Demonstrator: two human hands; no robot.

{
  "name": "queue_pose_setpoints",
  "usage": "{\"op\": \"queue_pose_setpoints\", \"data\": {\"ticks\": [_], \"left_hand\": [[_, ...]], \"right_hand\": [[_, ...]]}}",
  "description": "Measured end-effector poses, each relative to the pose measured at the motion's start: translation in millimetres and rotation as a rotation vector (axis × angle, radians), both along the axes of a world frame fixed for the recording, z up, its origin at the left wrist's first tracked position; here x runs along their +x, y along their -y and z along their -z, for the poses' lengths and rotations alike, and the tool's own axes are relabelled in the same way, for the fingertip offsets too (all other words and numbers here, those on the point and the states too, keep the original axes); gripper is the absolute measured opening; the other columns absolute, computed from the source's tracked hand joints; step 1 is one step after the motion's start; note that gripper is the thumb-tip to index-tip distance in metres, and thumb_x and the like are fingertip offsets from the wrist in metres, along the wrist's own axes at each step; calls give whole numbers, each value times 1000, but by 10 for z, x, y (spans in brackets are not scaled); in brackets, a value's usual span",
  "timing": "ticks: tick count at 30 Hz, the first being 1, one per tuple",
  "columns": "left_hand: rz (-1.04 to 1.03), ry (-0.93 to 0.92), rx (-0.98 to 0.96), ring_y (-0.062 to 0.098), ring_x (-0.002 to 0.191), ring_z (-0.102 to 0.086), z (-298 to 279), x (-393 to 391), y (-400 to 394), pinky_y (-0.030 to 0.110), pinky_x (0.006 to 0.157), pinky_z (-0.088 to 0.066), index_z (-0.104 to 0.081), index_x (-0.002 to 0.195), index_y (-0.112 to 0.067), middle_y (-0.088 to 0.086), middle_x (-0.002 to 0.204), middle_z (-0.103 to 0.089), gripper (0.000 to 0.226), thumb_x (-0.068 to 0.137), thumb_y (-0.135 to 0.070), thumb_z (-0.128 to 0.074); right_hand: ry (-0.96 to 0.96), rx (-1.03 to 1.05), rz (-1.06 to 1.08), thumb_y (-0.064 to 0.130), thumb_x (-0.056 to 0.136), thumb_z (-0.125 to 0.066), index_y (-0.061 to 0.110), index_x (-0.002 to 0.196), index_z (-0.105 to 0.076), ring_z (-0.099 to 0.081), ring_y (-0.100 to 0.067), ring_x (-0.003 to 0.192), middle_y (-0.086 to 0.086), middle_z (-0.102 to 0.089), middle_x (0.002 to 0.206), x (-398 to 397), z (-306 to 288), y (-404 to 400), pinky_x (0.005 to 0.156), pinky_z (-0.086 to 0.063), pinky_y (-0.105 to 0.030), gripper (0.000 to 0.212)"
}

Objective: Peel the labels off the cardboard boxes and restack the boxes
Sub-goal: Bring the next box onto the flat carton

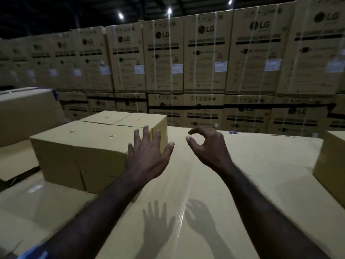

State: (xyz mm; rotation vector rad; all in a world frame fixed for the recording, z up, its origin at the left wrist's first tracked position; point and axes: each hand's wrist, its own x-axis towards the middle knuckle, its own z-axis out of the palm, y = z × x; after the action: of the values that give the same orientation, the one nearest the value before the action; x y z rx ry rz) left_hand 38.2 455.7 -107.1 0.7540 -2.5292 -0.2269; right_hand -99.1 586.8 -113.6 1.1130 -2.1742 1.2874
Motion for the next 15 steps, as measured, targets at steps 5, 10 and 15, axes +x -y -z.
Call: {"op": "queue_pose_setpoints", "data": {"ticks": [5,10,15], "left_hand": [[-66,29,11,29,149,8,24,-101,490,55,117,-10,-18,153,-28,5,163,3,69,95,-64,-27],[-144,40,37,31,149,5,70,-175,1008,56,117,-11,-19,153,-26,7,163,1,70,95,-63,-27],[-188,71,60,32,149,1,186,-151,1599,57,116,-15,-23,153,-24,8,163,-2,69,95,-62,-27]], "right_hand": [[22,58,-82,40,85,-65,29,107,-69,-57,-12,105,-3,-67,108,-167,23,547,83,-43,-27,25],[10,135,-154,44,87,-60,29,114,-66,-57,-12,100,-3,-65,115,-284,71,1093,79,-40,-24,31],[39,191,-180,46,87,-59,31,114,-65,-58,-14,93,-4,-63,111,-209,219,1576,81,-47,-29,31]]}}
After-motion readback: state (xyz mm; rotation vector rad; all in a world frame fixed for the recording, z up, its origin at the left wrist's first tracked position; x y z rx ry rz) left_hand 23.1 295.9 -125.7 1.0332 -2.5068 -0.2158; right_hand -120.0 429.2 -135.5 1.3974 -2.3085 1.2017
